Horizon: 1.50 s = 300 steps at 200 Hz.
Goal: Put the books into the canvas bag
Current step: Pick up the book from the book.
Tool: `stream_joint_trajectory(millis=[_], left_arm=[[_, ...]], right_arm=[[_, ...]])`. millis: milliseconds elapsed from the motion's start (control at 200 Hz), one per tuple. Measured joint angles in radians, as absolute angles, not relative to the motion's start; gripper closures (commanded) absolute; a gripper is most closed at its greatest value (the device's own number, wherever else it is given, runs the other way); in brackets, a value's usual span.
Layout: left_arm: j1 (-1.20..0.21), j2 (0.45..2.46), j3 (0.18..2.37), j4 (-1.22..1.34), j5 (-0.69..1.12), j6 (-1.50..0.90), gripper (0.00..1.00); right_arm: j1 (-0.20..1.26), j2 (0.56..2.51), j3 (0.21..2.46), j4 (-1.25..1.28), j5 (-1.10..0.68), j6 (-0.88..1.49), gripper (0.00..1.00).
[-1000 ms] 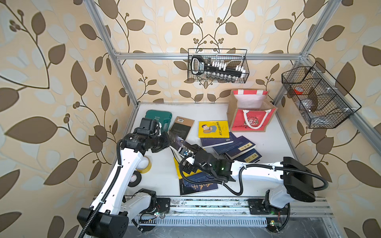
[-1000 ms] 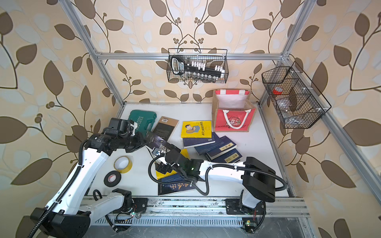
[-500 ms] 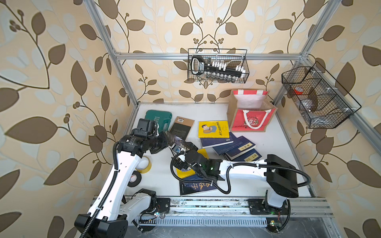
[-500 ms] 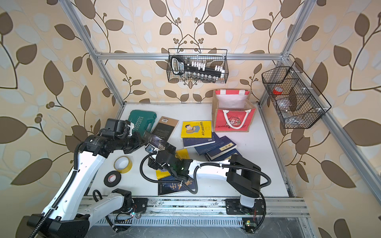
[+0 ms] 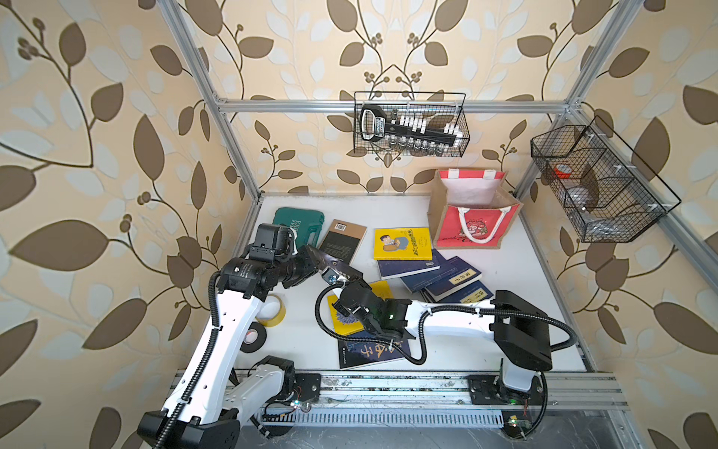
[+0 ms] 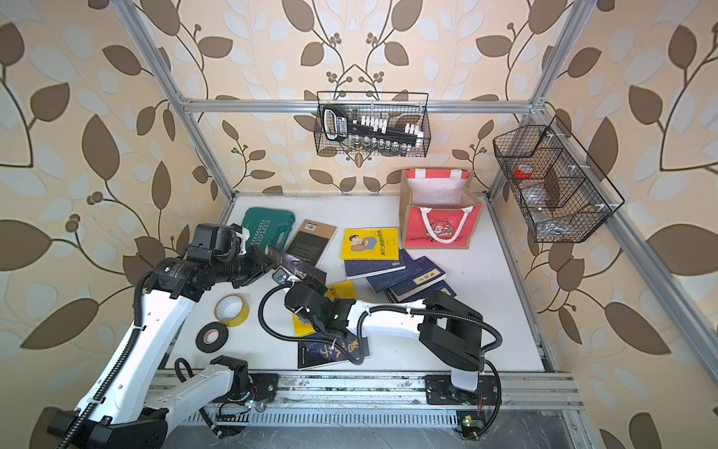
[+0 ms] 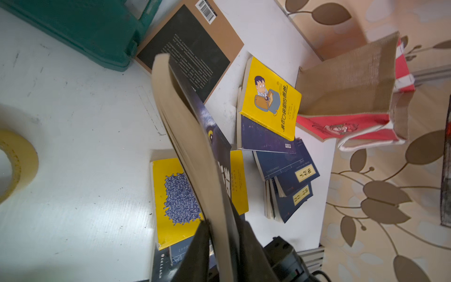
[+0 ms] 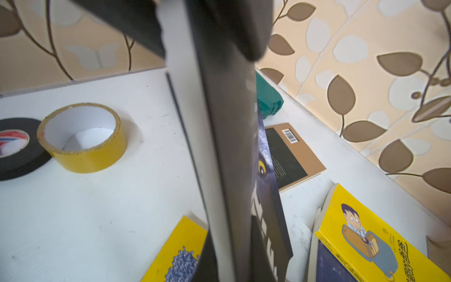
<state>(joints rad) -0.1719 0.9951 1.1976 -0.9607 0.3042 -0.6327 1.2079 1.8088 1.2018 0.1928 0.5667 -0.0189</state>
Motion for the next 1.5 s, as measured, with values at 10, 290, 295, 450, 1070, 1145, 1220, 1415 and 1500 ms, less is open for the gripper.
stream_joint_trajectory(millis=[10,290,295,450,1070,1145,1220,1415,1500], left_arm=[[-0.172,0.995,1.199,-0.961,0.305,-0.634,0.24],[-0.177,0.976,1.266,-0.953,0.314,-0.501,0.01],[-0.177,0.977,1.266,-0.953,0.315,-0.499,0.01],[-0.177,0.979,1.229,-0.855,0.441,-0.459,0.01],[-0.231,0.888,0.958,-0.152,1.083,-0.561,0.48],[-0.244,0.888,0.96,-0.14,1.097,-0.546,0.85],[-0.245,0.888,0.961,-0.157,1.094,-0.516,1.0],[-0.249,0.876,0.975,-0.255,1.032,-0.448,1.0],[-0.25,0.881,0.988,-0.314,0.981,-0.424,0.93]], right_arm=[[1.204,1.803,1.197,0.188,0.556,-0.015,1.0],[0.787,1.437,0.958,0.162,-0.161,0.147,1.0],[0.773,1.426,0.954,0.163,-0.183,0.154,1.0],[0.609,1.318,0.924,0.207,-0.629,0.25,1.0],[0.544,1.309,0.937,0.432,-1.268,0.684,1.0],[0.544,1.32,0.937,0.429,-1.265,0.688,1.0],[0.543,1.33,0.943,0.406,-1.264,0.685,0.94],[0.54,1.342,0.979,0.345,-1.262,0.623,0.31],[0.538,1.342,1.003,0.316,-1.268,0.593,0.08]])
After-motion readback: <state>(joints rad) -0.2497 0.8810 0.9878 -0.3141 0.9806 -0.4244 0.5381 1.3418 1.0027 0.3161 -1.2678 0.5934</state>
